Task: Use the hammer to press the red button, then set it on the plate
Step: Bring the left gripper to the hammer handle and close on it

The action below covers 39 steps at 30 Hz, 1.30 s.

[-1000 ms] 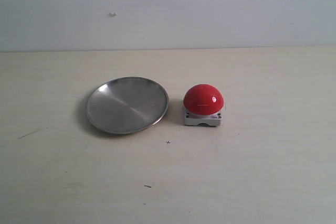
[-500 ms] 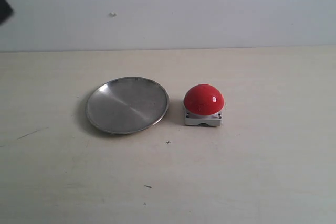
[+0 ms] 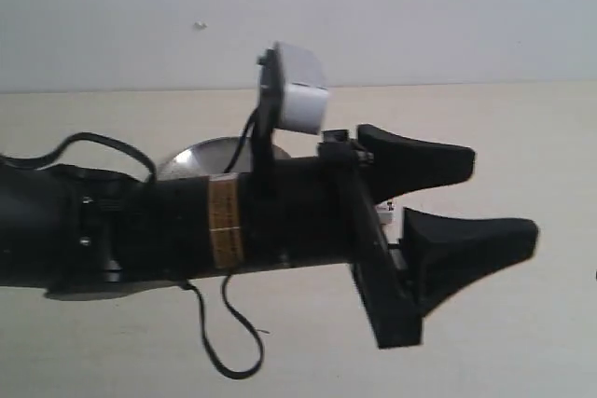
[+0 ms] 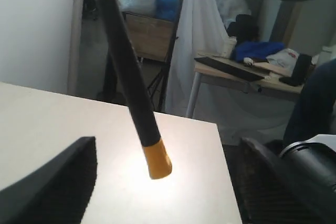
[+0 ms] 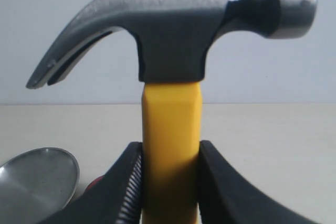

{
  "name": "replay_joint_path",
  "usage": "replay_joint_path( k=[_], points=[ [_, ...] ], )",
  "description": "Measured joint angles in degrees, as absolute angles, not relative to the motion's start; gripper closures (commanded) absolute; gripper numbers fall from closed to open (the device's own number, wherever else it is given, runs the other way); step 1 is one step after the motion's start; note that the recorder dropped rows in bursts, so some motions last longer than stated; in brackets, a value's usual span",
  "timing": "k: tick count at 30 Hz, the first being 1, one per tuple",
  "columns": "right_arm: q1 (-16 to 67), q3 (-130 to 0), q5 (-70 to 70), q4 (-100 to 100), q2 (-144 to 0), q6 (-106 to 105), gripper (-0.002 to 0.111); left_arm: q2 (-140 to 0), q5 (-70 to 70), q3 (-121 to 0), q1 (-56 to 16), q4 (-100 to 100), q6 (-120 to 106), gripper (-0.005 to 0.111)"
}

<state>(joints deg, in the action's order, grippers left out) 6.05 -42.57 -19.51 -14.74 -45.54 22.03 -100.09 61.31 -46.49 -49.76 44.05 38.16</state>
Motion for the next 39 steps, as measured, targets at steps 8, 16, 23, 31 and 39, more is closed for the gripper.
replay_joint_path(
  k=[8, 16, 23, 31, 39],
  points=[
    [6.05, -42.57, -21.66, -11.85, -45.54, 22.03, 0.108, -109.88, 52.66, -60.92, -54.92, 41.57, 34.93, 0.035],
    [6.05, -42.57, -22.15, -10.68, -45.54, 20.35, 0.108, -111.98, 46.32, -68.11, -55.18, 40.78, 41.81, 0.035],
    [6.05, -42.57, -22.19, -9.77, -45.54, 18.07, 0.108, -112.08, 42.05, -73.87, -55.42, 47.19, 54.03, 0.035],
    [6.05, -42.57, -22.19, -8.62, -45.63, 16.25, 0.108, -114.23, 36.79, -78.19, -56.35, 47.94, 57.74, 0.035],
    [6.05, -42.57, -22.19, -8.29, -45.9, 15.98, 0.108, -116.97, 38.45, -80.13, -57.71, 47.5, 58.49, 0.035]
  ],
)
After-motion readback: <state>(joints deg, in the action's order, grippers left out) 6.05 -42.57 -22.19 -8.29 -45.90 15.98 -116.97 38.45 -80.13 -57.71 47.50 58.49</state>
